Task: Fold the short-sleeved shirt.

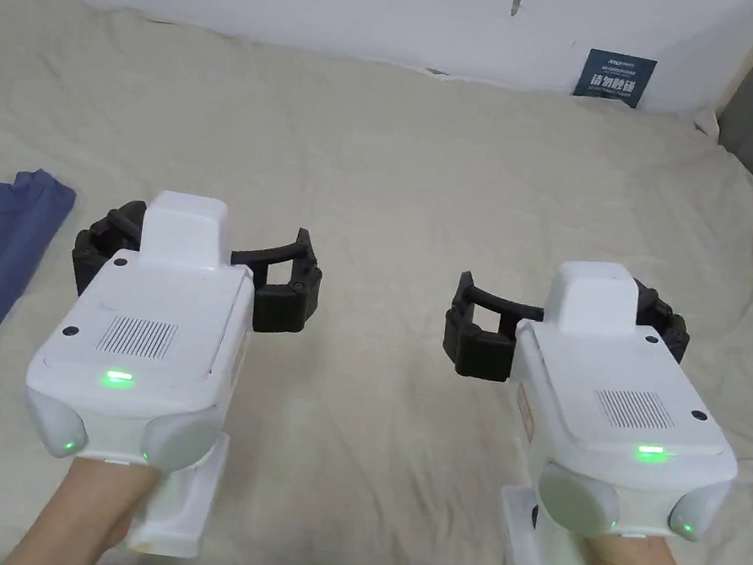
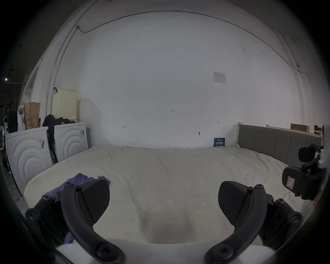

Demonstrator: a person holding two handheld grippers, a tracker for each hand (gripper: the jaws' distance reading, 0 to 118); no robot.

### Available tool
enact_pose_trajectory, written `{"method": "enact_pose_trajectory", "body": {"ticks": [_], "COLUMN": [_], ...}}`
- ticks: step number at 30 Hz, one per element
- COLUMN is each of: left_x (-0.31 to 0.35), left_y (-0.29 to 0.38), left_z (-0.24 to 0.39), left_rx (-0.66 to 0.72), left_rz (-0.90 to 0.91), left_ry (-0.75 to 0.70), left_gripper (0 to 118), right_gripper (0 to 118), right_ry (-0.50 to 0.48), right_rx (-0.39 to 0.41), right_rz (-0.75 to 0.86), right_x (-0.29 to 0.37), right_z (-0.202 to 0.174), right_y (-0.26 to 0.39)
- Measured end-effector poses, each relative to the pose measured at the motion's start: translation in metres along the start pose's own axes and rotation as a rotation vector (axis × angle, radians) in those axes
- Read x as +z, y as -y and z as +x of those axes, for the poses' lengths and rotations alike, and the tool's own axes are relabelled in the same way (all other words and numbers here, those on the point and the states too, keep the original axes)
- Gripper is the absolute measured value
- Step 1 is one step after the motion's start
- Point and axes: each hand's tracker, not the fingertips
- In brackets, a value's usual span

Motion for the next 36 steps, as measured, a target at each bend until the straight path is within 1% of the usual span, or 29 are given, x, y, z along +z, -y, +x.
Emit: {"method": "enact_pose_trajectory", "body": {"ticks": [15,20,21,22,23,24,26,27,28,29,30,31,32,33,34,35,36], "left_x": [0.009,0.011,0.011,0.011,0.009,0.007,0.003,0.001,-0.001,-0.003,-0.004,-0.005,-0.005,-0.006,-0.005,-0.003,-0.001], "left_y": [-0.005,-0.003,-0.002,-0.002,-0.004,-0.005,-0.004,0.0,0.002,0.006,0.009,0.013,0.017,0.02,0.022,0.022,0.019], "left_z": [-0.006,-0.006,-0.005,-0.003,-0.001,0.003,0.011,0.014,0.015,0.016,0.016,0.015,0.013,0.011,0.01,0.011,0.013], "left_rx": [-0.028,-0.03,-0.05,-0.12,-0.235,-0.42,-0.859,-1.108,-1.291,-1.5,-1.687,-1.852,-1.962,-2.027,-2.026,-2.004,-1.937], "left_rz": [0.029,0.025,0.023,0.016,0.006,0.026,0.138,0.233,0.3,0.372,0.419,0.457,0.495,0.537,0.555,0.532,0.495], "left_ry": [-0.019,-0.005,-0.008,-0.016,-0.031,-0.073,-0.148,-0.174,-0.182,-0.166,-0.141,-0.097,-0.057,-0.032,-0.006,0.019,0.048], "left_gripper": [118,118,118,118,118,118,118,118,118,118,118,118,118,118,118,118,118], "right_gripper": [118,118,118,118,118,118,118,118,118,118,118,118,118,118,118,118,118], "right_ry": [0.012,0.037,0.066,0.094,0.123,0.152,0.209,0.216,0.212,0.184,0.152,0.104,0.082,0.09,0.082,0.074,0.074], "right_rx": [-0.024,0.013,0.05,0.127,0.259,0.434,0.862,1.129,1.324,1.533,1.703,1.827,1.913,1.983,2.038,2.061,2.036], "right_rz": [0.018,0.019,0.014,0.002,0.006,0.036,0.121,0.178,0.225,0.294,0.343,0.376,0.397,0.411,0.418,0.416,0.405], "right_x": [0.007,0.009,0.009,0.008,0.006,0.004,-0.001,-0.006,-0.008,-0.009,-0.01,-0.011,-0.011,-0.014,-0.015,-0.015,-0.014], "right_z": [0.003,0.0,-0.003,-0.005,-0.008,-0.012,-0.02,-0.023,-0.025,-0.024,-0.023,-0.021,-0.02,-0.017,-0.016,-0.015,-0.014], "right_y": [-0.003,-0.003,-0.004,-0.006,-0.009,-0.011,-0.013,-0.011,-0.009,-0.006,-0.003,-0.001,0.0,0.002,0.003,0.003,0.002]}}
